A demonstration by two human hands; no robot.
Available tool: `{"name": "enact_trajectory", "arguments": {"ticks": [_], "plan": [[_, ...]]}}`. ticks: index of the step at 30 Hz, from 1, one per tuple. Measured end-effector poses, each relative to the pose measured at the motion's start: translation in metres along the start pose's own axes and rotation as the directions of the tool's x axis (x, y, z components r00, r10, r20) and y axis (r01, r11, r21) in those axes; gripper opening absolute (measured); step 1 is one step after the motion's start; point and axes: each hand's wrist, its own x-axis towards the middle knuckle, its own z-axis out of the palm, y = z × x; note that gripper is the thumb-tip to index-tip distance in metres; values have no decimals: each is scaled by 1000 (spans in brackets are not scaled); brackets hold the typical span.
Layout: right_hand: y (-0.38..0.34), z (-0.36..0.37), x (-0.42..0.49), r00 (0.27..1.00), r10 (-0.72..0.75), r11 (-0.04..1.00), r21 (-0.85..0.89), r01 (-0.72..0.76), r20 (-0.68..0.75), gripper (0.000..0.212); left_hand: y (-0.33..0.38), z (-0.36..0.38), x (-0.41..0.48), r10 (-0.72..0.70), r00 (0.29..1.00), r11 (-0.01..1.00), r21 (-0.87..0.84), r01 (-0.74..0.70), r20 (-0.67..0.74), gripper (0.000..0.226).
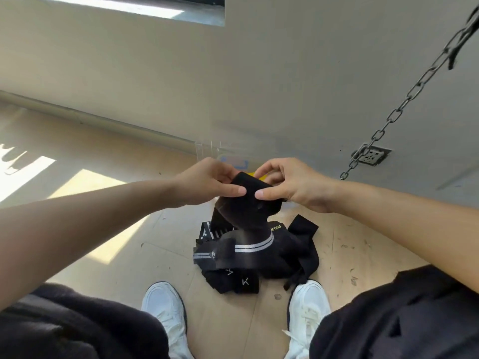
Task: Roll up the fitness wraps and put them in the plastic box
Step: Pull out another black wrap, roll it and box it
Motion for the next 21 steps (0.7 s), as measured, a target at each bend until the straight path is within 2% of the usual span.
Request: {"name": "enact_trajectory", "arguments": {"ticks": [2,5,9,13,17,21], "plan": [[3,-5,2,998,4,1000,4,-4,61,39,-2,-8,3,-5,1000,995,-95,4,-4,8],[10,-6,4,990,10,992,-127,8,139,37,-6,-24,4,-23,1000,977,-213,18,-19,21],[15,3,13,996,-31,999,-15,32,88,27,-11,-39,3,-44,999,949,-312,38,-14,40],[19,17,23,994,-69,980,-182,83,80,28,-10,-42,3,-59,997,893,-450,33,-45,38],[33,21,32,997,-69,950,-302,74,28,20,-10,-42,2,-66,997,900,-433,42,-41,35],[40,17,35,996,-52,930,-360,72,66,20,-25,-45,1,-176,980,911,-393,124,-97,26]]}}
